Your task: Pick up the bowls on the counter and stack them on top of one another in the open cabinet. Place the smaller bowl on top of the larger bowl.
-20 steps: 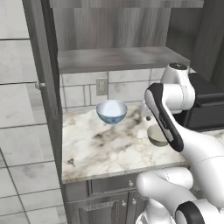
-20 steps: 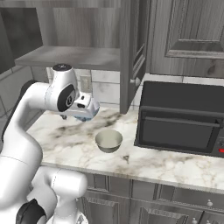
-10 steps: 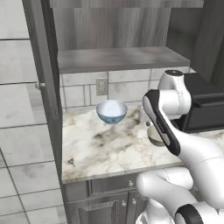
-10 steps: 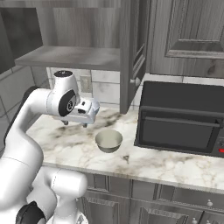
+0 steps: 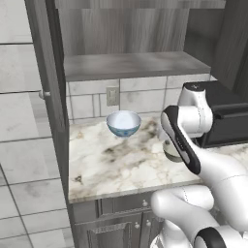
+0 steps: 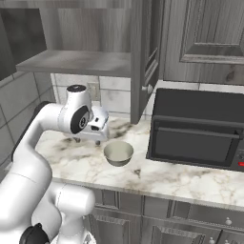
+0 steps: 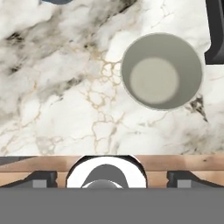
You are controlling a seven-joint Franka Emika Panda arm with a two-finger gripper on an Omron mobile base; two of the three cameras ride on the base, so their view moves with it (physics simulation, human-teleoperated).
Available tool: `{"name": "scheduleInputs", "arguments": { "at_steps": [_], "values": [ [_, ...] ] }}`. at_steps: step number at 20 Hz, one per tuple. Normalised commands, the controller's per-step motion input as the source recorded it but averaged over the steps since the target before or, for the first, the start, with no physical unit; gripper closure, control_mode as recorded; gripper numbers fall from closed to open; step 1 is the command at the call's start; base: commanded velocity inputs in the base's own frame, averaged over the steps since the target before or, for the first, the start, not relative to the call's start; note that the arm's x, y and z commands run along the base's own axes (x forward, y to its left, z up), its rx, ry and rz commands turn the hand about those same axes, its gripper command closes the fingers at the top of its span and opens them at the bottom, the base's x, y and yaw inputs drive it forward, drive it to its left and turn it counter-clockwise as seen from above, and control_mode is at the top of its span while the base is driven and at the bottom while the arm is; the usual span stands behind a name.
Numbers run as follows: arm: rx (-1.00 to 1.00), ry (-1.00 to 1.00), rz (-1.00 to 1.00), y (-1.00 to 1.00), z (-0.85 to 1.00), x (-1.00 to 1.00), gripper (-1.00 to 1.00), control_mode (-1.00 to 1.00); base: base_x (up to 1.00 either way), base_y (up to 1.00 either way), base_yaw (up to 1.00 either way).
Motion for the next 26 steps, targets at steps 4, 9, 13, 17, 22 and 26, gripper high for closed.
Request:
{"name": "scheduleInputs", "arguments": {
  "at_steps": [4, 9, 13, 17, 22, 26],
  "values": [
    [-0.02, 0.00, 0.00, -0.14, -0.29, 0.09, -1.00, -1.00, 0.00, 0.00, 0.00],
    [-0.01, 0.00, 0.00, -0.05, -0.24, 0.20, -1.00, -1.00, 0.00, 0.00, 0.00],
    [-0.01, 0.00, 0.00, 0.00, -0.20, 0.30, -1.00, -1.00, 0.00, 0.00, 0.00],
    [-0.04, 0.00, 0.00, 0.00, -0.16, 0.35, -1.00, -1.00, 0.00, 0.00, 0.00],
    [-0.03, 0.01, 0.00, 0.00, -0.17, 0.39, -1.00, -1.00, 0.00, 0.00, 0.00],
    [-0.02, 0.02, 0.00, 0.00, -0.21, 0.34, -1.00, -1.00, 0.00, 0.00, 0.00]
  ]
}}
